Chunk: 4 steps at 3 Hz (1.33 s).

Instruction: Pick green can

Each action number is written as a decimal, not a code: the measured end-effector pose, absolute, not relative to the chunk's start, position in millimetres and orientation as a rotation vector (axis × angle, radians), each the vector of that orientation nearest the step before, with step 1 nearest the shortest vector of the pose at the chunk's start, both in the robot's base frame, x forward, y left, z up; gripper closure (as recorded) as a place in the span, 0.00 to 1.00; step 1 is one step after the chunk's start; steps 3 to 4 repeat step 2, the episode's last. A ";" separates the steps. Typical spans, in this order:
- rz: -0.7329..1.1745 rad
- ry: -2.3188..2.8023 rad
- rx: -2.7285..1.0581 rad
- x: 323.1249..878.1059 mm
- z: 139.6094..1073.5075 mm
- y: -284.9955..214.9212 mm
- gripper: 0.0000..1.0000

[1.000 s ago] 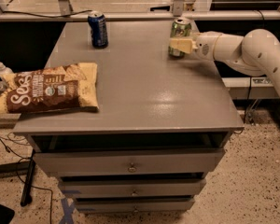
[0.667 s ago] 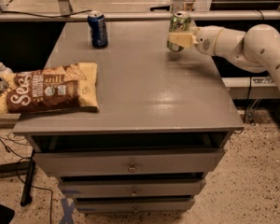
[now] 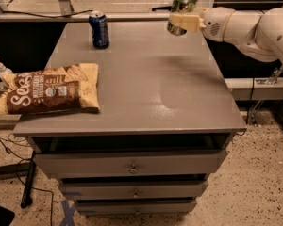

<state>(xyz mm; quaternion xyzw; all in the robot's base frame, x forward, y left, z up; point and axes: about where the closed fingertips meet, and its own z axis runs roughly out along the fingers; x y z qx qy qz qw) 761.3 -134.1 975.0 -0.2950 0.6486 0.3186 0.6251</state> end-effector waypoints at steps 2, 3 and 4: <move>0.809 1.425 -0.706 731.8 1006.0 -126.4 1.00; 0.809 1.425 -0.706 731.8 1006.0 -126.4 1.00; 0.809 1.425 -0.706 731.8 1006.0 -126.4 1.00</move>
Offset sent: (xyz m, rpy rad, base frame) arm -0.0239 0.0051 0.0261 0.0377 -0.0223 0.0569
